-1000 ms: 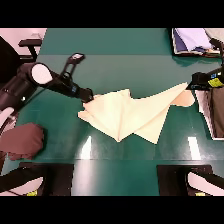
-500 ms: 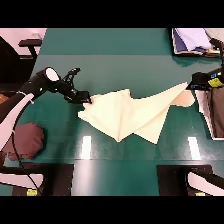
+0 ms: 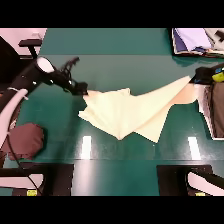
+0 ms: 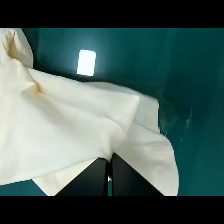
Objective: Fold the shirts.
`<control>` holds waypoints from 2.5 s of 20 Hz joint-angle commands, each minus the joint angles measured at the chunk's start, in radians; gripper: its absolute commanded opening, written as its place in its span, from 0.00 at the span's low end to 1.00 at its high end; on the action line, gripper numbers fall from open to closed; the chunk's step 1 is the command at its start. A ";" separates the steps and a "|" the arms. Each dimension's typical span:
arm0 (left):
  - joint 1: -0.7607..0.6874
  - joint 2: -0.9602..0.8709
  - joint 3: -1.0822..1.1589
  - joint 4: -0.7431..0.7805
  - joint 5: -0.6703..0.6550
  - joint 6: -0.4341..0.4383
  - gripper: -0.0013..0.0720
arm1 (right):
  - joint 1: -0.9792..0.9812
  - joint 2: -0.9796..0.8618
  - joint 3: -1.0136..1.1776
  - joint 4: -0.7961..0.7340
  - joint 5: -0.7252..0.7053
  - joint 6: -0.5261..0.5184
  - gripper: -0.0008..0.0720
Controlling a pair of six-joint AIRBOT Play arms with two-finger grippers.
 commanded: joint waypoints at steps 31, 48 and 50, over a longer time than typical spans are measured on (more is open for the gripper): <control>0.001 -0.217 0.504 0.380 -0.070 -0.141 0.05 | 0.000 -0.381 0.276 -0.068 -0.033 0.034 0.04; 0.276 0.049 0.088 0.215 -0.220 -0.090 0.76 | -0.217 -0.119 -0.253 0.369 -0.032 -0.175 0.53; 0.276 0.156 -0.144 0.198 -0.141 -0.077 0.76 | -0.234 -0.039 -0.365 0.390 -0.056 -0.185 0.53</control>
